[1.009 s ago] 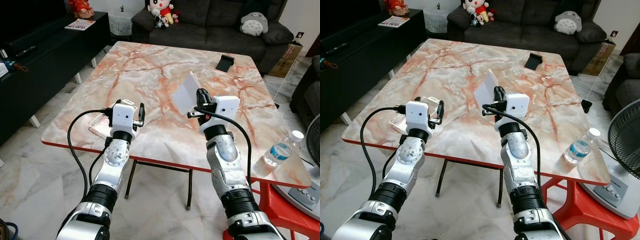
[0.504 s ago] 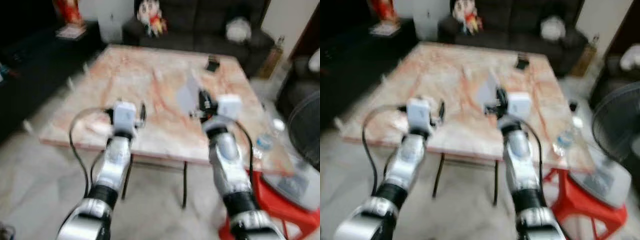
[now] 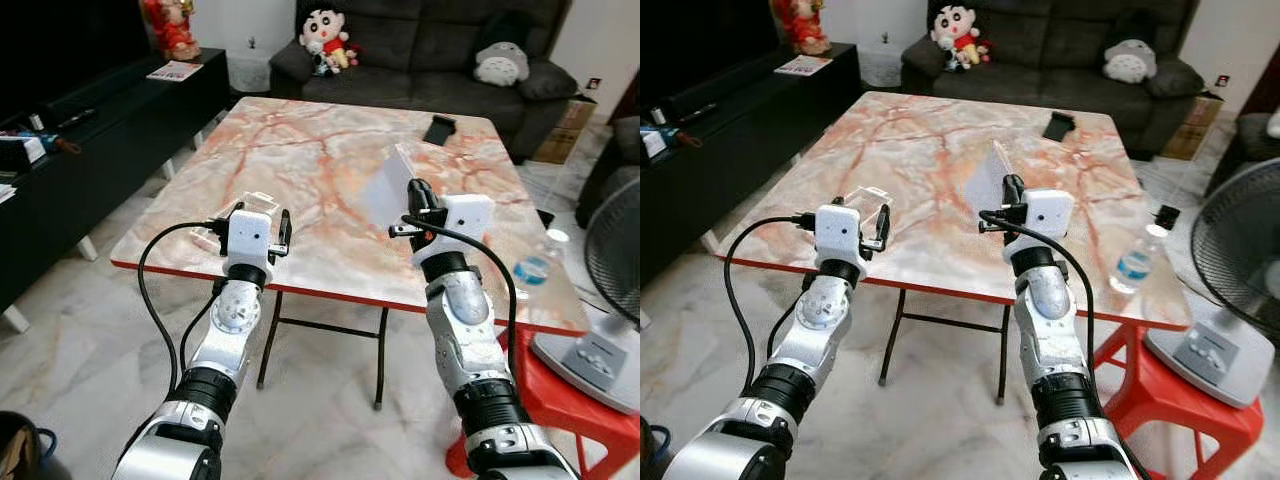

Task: Picking trash to rubbish bin

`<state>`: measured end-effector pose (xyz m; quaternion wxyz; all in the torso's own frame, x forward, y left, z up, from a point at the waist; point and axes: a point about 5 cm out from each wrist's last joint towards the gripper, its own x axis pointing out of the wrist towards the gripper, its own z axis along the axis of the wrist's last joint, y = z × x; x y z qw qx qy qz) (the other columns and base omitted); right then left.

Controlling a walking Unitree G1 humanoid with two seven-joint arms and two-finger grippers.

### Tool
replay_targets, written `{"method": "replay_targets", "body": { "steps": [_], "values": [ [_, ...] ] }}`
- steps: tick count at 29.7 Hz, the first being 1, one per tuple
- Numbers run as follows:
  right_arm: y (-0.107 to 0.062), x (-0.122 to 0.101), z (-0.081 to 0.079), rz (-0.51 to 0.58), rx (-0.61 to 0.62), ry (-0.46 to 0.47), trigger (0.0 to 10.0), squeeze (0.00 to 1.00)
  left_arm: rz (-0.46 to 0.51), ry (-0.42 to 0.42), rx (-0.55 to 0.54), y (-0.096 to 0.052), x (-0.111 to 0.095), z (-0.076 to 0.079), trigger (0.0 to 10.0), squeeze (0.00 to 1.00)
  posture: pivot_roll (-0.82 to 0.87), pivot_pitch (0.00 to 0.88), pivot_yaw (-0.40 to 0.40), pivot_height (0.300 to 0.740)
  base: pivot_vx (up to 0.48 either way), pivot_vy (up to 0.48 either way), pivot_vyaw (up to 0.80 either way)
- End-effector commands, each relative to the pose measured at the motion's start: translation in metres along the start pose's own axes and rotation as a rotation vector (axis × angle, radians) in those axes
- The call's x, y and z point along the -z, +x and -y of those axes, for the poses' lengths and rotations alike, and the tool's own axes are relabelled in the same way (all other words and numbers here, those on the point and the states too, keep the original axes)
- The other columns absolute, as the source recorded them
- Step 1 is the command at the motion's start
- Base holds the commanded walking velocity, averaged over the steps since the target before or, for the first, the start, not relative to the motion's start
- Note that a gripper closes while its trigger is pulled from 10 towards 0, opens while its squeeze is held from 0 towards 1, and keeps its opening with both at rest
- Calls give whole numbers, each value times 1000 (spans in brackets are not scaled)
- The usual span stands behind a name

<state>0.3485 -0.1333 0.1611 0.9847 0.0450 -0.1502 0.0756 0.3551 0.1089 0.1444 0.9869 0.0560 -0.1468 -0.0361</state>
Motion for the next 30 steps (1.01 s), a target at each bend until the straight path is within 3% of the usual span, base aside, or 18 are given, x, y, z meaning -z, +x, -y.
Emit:
{"method": "replay_targets", "body": {
  "steps": [1,30],
  "values": [
    [0,-1,4,0,15,6,10000,0,8,3,0,1,-1,0,10000,0,-138,0,-61,740,0,0,0],
    [-6,4,18,-22,66,-1,10000,0,7,2,33,1,0,3,10000,0,-150,0,-38,740,-243,0,0]
  ]
}}
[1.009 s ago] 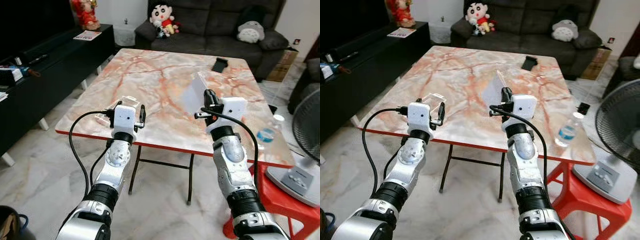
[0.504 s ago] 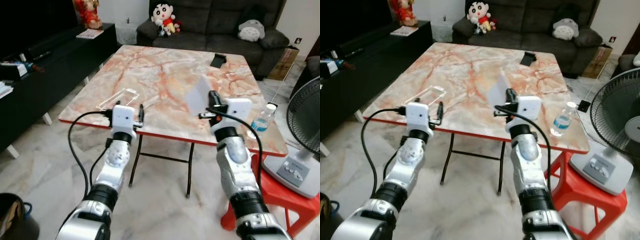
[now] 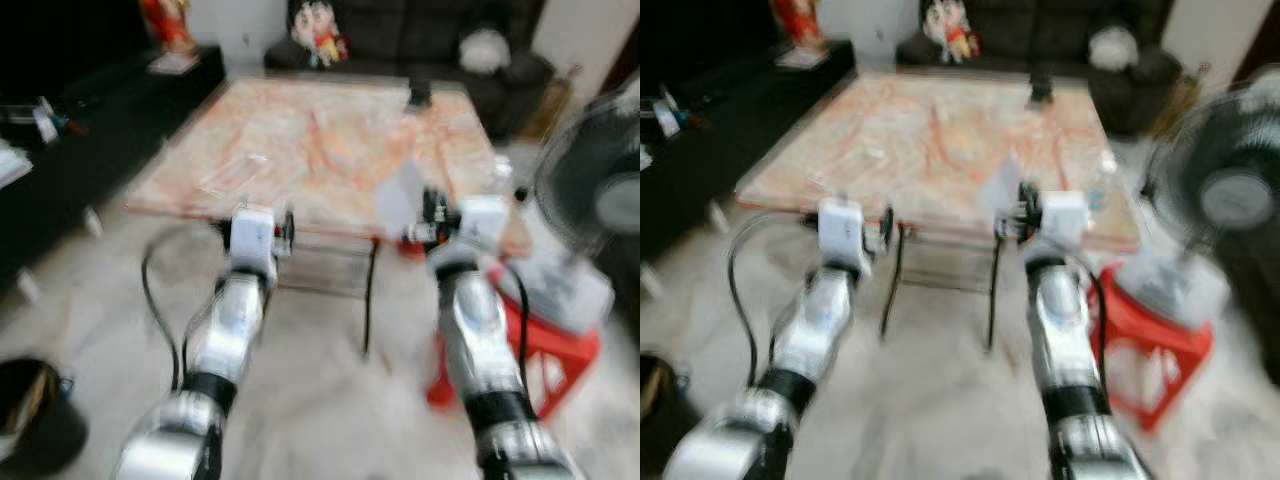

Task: Picking trash to rubbish bin

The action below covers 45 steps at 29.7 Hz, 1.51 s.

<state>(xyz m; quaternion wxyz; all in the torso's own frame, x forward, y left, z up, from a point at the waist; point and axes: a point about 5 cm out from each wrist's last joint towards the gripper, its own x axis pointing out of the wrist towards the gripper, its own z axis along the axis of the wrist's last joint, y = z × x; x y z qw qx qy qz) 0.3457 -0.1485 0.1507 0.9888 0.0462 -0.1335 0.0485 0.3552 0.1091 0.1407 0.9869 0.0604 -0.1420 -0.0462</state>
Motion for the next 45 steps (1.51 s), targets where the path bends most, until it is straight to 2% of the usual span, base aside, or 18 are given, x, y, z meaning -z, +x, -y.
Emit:
{"method": "replay_targets", "body": {
  "steps": [1,6,10,15,16,19,20,23,24,26,29,30,32,33,34,36,42,45],
  "values": [
    [1,-3,3,8,12,2,10000,0,15,-2,13,2,-3,3,10000,0,-149,0,-37,740,-240,0,0],
    [-1,0,8,-1,29,-5,10000,0,7,0,18,2,-2,3,10000,0,-148,0,-36,740,-96,0,0],
    [-8,8,20,-39,61,-15,10000,0,-41,3,21,-1,7,4,10000,0,-148,0,-37,740,0,0,0],
    [-27,33,49,-164,134,-36,10000,0,-221,7,27,-16,40,1,10000,0,-151,0,-43,740,0,0,0],
    [-39,46,64,-231,172,-47,10000,0,-304,14,49,-27,55,1,10000,0,-155,0,-44,740,0,0,0],
    [-57,60,84,-322,230,-60,10000,0,-406,4,62,-42,73,0,10000,0,-158,0,-45,740,0,0,0],
    [-69,68,96,-371,275,-62,10000,0,-472,12,69,-53,84,-1,10000,0,-158,0,-45,740,0,0,0],
    [-85,78,108,-434,332,-34,10000,0,-533,12,62,-64,94,-4,10000,0,-165,5,-47,740,0,0,0],
    [-109,93,120,-539,387,-20,10000,0,-623,16,61,-82,108,-7,10000,0,-165,5,-47,740,0,0,0],
    [-126,102,126,-606,423,-4,10000,0,-682,23,66,-94,117,-8,10000,0,-170,13,-47,740,0,0,0],
    [-154,116,131,-713,487,16,10000,0,-774,38,83,-114,130,-8,10000,0,-176,21,-49,740,0,0,0],
    [-177,127,131,-812,524,20,10000,0,-850,40,90,-131,139,-9,10000,0,-173,28,-48,740,0,0,0],
    [-192,133,130,-867,544,32,10000,0,-908,50,99,-144,145,-9,10000,0,-172,30,-48,740,0,0,0],
    [-209,141,126,-927,561,58,10000,0,-972,55,110,-160,152,-9,10000,0,-174,33,-47,740,0,0,0],
    [-217,145,123,-959,568,67,10000,0,-1000,54,115,-168,155,-8,10000,0,-174,33,-47,740,0,0,0],
    [-245,154,115,-1058,596,80,10000,0,-1094,39,112,-194,163,-9,10000,0,-171,38,-46,740,0,0,0],
    [-266,161,106,-1120,606,101,10000,0,-1188,35,99,-222,170,-11,10000,0,-163,43,-46,740,0,0,0],
    [-268,161,106,-1129,613,92,10000,0,-1202,27,85,-226,171,-12,10000,0,-160,43,-52,740,0,0,0]
  ]
}}
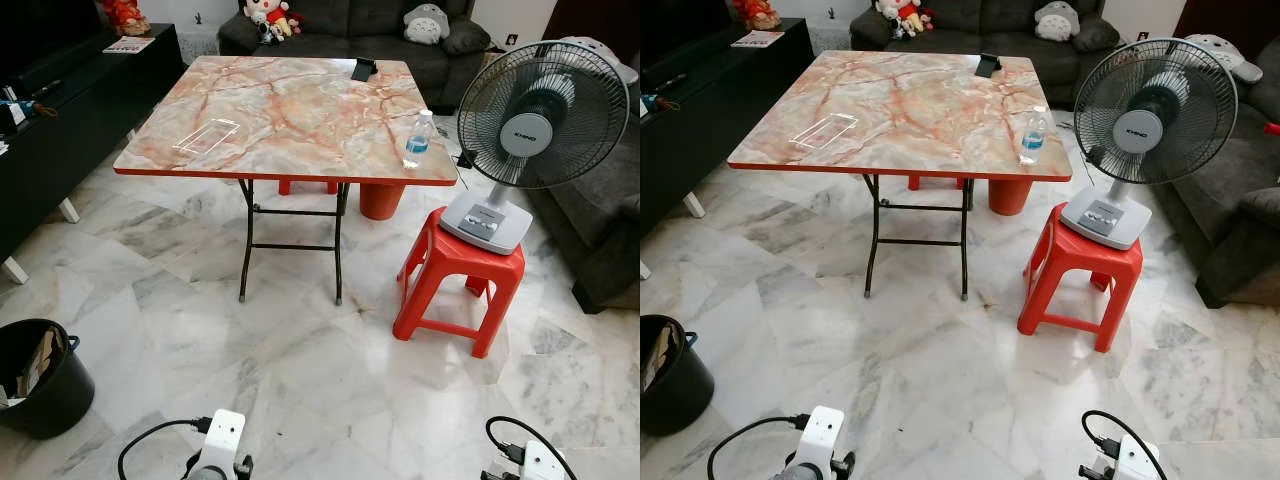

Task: Picking trash to rubbish bin

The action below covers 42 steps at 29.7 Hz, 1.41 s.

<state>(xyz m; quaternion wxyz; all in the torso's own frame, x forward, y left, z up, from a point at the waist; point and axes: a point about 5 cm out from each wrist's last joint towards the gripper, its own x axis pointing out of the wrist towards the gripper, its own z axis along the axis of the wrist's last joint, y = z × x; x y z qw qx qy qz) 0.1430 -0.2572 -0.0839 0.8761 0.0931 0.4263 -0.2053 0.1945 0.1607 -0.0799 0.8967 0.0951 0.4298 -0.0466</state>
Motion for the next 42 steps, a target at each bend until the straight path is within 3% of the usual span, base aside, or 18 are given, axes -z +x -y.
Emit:
{"method": "replay_targets", "body": {
  "steps": [1,12,35,42],
  "values": [
    [0,1,3,-7,29,-6,10000,0,-43,-24,-13,-2,11,-1,10000,0,-157,43,-55,740,0,0,800],
    [6,-24,-5,44,14,-23,10000,0,-4,-47,2,2,-6,6,10000,0,-160,23,-56,740,0,0,800],
    [4,-17,-1,37,31,-12,10000,0,-53,-42,-14,-1,8,4,10000,0,-169,14,-55,740,0,0,790],
    [5,-25,-3,73,14,46,10000,0,-51,-36,-22,0,5,4,10000,0,-166,30,-61,740,140,0,0]
  ]
}}
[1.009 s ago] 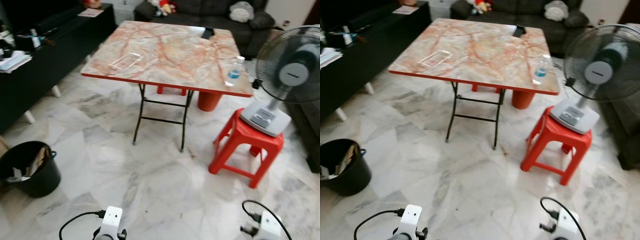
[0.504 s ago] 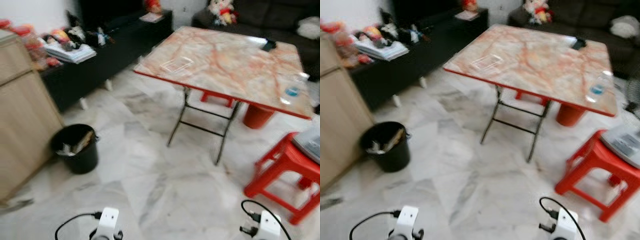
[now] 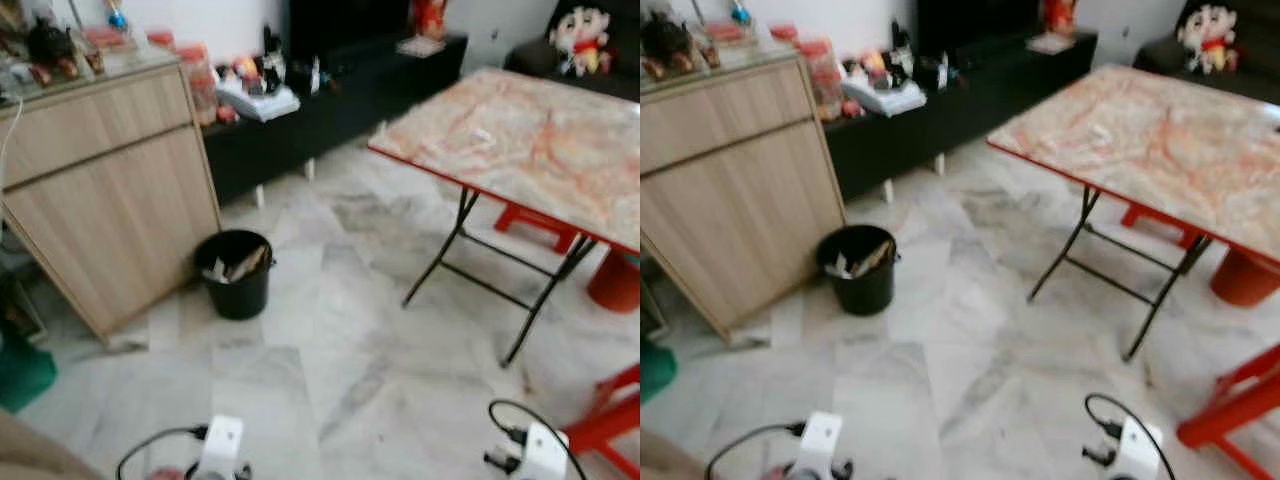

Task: Picking trash to rubbish bin

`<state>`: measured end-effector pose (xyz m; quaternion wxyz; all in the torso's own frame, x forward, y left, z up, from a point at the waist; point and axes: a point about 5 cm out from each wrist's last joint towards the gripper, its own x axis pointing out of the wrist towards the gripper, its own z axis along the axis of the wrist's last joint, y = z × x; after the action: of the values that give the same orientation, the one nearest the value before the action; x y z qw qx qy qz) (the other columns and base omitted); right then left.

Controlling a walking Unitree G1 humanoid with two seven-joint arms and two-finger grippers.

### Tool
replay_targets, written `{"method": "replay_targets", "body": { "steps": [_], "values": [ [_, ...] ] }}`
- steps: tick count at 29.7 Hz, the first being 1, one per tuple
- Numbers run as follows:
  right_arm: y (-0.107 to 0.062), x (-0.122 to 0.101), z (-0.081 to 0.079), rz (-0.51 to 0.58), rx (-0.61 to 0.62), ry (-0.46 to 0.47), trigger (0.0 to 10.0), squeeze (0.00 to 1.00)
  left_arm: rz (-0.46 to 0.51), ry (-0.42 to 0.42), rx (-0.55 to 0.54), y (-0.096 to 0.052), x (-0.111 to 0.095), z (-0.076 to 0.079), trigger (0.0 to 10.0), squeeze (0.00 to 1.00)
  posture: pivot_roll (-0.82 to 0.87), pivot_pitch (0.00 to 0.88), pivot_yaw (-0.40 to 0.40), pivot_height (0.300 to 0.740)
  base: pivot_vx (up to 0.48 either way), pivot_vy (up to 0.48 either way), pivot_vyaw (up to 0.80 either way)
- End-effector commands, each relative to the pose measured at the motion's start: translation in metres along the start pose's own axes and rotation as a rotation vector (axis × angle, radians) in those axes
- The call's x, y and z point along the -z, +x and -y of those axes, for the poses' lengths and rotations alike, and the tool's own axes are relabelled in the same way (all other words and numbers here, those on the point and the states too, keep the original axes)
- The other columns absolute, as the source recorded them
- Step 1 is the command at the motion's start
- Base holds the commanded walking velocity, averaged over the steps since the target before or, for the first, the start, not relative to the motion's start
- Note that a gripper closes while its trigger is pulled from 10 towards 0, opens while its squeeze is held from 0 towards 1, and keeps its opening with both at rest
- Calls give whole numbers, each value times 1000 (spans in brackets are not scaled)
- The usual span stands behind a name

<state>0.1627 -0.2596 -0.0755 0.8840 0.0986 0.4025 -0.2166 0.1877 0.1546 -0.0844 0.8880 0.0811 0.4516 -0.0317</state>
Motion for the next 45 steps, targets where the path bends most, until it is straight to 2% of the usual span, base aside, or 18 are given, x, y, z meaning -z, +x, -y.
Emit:
{"method": "replay_targets", "body": {
  "steps": [1,7,10,14,31,40,45],
  "values": [
    [1,-5,3,25,6,18,10000,0,-2,2,-12,1,-2,-4,10000,0,-166,30,-61,740,349,0,0],
    [1,-7,4,20,15,-22,10000,0,-7,-9,-22,0,-1,-5,10000,0,-156,44,-67,740,361,0,183],
    [1,-8,5,29,21,-18,10000,0,-9,-14,-24,0,0,-6,10000,0,-156,45,-67,740,364,0,688],
    [1,-7,5,28,26,14,10000,0,-11,-15,-25,0,1,-5,10000,0,-160,47,-68,740,340,0,0],
    [2,-15,7,50,30,40,10000,0,-7,-32,-23,0,0,-3,10000,0,-165,52,-80,740,267,0,0],
    [3,-17,7,57,27,53,10000,0,-9,-49,-39,0,2,-7,10000,0,-151,56,-87,740,275,0,-782],
    [3,-19,5,66,22,51,10000,0,-10,-52,-45,0,2,-10,10000,0,-150,56,-86,740,282,0,0]
  ]
}}
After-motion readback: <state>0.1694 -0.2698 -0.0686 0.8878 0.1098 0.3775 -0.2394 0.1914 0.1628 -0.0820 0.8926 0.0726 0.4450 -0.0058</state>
